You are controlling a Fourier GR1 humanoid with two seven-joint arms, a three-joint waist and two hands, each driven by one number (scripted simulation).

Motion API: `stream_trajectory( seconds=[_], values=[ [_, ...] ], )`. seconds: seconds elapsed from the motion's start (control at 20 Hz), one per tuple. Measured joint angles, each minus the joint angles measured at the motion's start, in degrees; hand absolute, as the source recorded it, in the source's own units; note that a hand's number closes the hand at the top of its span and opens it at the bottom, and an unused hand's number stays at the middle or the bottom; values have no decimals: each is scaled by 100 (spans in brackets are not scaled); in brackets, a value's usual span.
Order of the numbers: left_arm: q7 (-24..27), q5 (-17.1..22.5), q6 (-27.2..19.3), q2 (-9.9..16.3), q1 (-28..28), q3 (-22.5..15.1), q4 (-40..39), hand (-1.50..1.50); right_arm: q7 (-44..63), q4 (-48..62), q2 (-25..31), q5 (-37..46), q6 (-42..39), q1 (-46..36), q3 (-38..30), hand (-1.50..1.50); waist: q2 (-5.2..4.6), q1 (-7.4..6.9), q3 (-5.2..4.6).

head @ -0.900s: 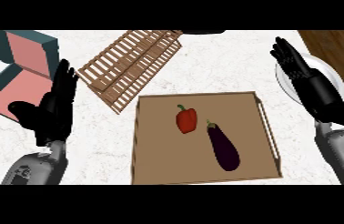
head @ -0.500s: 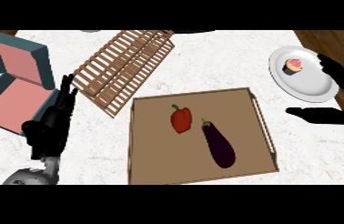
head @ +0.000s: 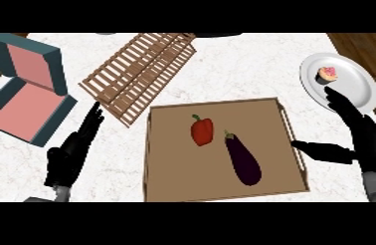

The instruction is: Pick the eggplant from the tray and place it in the tiered shelf

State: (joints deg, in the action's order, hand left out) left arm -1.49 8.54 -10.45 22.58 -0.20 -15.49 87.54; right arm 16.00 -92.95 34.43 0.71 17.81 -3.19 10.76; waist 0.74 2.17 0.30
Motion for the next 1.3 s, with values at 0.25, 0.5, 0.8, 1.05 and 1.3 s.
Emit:
stream_trajectory(
  seconds=[0.25,0.5,0.8,1.05,1.3],
  values=[
    [-60,33,188,-28,-46,-40,-156,0,1255,-1099,187,151,-377,-136,522,-150,-8,-106,-11],
    [-155,32,304,-73,-35,-109,-444,0,2944,-1611,549,597,-1007,-599,1283,-150,-51,-228,-55],
    [-139,-42,385,-115,-129,-194,-604,0,4434,-1505,1048,1616,-1999,-1396,2212,-150,-79,-416,-80],
    [-45,-54,463,-166,-217,-165,-821,0,5011,-1077,528,2059,-2440,-2208,2821,-150,-93,-455,-67],
    [34,-52,525,-169,-232,-90,-951,0,5318,-454,-445,2202,-2589,-2610,3236,-150,-88,-402,-55]
  ],
)
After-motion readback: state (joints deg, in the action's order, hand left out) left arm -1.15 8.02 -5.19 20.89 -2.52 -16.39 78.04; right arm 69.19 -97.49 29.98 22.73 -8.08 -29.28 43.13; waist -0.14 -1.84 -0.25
